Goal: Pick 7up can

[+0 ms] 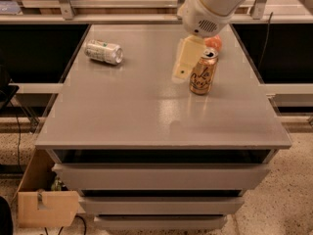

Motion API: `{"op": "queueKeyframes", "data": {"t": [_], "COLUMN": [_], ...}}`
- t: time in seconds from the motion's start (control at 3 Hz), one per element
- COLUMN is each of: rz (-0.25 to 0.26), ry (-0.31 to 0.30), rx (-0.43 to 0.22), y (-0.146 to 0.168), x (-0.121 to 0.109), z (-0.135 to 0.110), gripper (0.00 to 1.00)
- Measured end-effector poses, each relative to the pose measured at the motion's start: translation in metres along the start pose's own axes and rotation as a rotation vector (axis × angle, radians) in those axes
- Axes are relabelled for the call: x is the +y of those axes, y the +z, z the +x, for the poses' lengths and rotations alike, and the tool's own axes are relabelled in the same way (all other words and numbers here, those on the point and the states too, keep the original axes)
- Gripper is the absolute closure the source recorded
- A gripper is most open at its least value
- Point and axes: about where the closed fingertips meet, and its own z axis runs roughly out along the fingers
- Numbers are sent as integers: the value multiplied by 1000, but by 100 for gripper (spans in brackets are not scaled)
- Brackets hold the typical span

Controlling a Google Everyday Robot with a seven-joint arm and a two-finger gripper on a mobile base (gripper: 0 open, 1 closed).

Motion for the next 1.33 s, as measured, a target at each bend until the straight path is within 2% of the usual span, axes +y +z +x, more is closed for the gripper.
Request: {"op": "queueKeyframes", "data": {"t": [0.33, 0.67, 1.0, 1.33], "rz": [28, 33, 15, 15], "ry": [-15, -37, -44, -44], "rx": [-98, -172, -241, -241], "y": [32, 56, 93, 93], "x": [-20, -36, -44, -44], "z": [-30, -60, -86, -87], "gripper": [0, 0, 0, 0]}}
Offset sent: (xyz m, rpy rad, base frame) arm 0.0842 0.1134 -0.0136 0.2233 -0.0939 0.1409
